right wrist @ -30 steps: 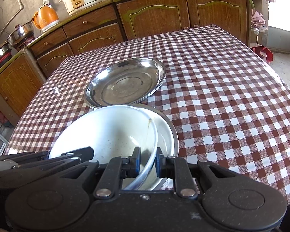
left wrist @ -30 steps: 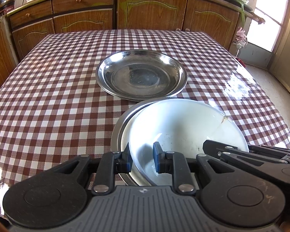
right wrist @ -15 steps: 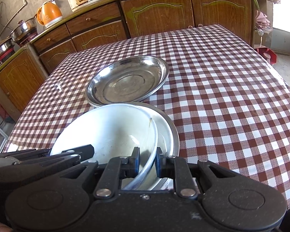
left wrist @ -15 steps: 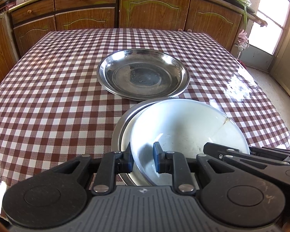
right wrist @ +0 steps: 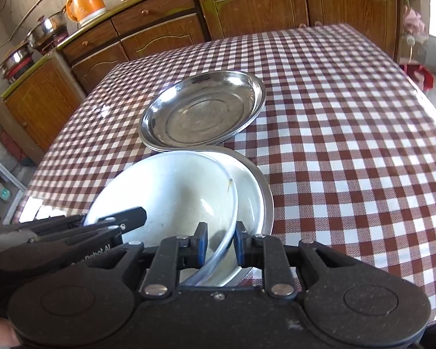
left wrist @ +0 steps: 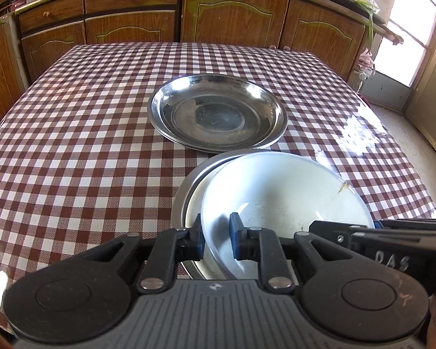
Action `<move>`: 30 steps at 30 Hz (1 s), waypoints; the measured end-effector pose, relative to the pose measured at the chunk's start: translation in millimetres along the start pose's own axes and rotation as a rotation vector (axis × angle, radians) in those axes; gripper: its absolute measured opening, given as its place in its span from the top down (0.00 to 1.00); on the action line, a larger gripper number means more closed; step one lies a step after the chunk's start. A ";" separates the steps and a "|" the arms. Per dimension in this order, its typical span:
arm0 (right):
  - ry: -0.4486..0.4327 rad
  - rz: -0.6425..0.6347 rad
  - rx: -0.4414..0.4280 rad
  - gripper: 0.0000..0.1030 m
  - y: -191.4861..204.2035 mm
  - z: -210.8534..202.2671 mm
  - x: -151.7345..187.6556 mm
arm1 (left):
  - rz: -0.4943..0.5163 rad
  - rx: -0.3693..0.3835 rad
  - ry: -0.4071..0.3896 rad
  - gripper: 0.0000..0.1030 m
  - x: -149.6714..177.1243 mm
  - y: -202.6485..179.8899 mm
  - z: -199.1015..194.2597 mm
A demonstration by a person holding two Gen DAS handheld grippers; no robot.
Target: Organize plates and bowls
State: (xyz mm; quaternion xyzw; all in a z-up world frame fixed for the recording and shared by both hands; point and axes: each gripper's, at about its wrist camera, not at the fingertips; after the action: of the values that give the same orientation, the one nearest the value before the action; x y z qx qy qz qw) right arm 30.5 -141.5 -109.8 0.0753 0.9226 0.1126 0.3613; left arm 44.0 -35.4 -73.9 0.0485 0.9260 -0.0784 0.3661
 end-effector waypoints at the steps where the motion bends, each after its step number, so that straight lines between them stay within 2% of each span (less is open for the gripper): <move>1: 0.005 0.007 -0.005 0.77 -1.7 0.1 -1.0 | 0.000 -0.001 -0.001 0.82 0.0 -0.1 0.2; 8: -0.022 -0.106 0.053 0.76 11.3 7.6 0.8 | -0.032 0.013 -0.005 0.82 -1.9 1.9 1.3; 22: 0.001 -0.124 0.041 0.74 8.4 12.0 -13.0 | -0.020 0.021 -0.007 0.82 -0.5 -2.0 0.6; 23: -0.006 -0.134 0.047 0.71 8.8 9.7 -13.3 | -0.020 0.025 -0.015 0.81 -0.6 -2.7 -0.4; 24: -0.024 -0.145 0.061 0.61 9.4 6.4 -13.9 | -0.012 0.012 -0.023 0.80 -1.0 -4.4 -1.6; 25: -0.037 -0.155 0.071 0.57 9.5 2.9 -15.3 | -0.009 0.008 -0.024 0.77 -1.5 -5.0 -1.4; 30: -0.055 -0.140 0.060 0.54 4.2 -5.7 -17.0 | -0.022 0.025 -0.022 0.78 -1.4 -1.1 -4.4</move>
State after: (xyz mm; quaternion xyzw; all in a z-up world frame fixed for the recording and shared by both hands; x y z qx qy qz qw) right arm 39.3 -142.1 -93.6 0.0247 0.9182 0.0571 0.3911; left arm 41.9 -35.7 -69.7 0.0420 0.9213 -0.0946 0.3749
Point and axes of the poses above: each gripper's, at about its wrist camera, not at the fingertips, and z roughly the way its jaws point, y to its left, x to its underside, and after that the axes turned 1 degree about x, right-handed
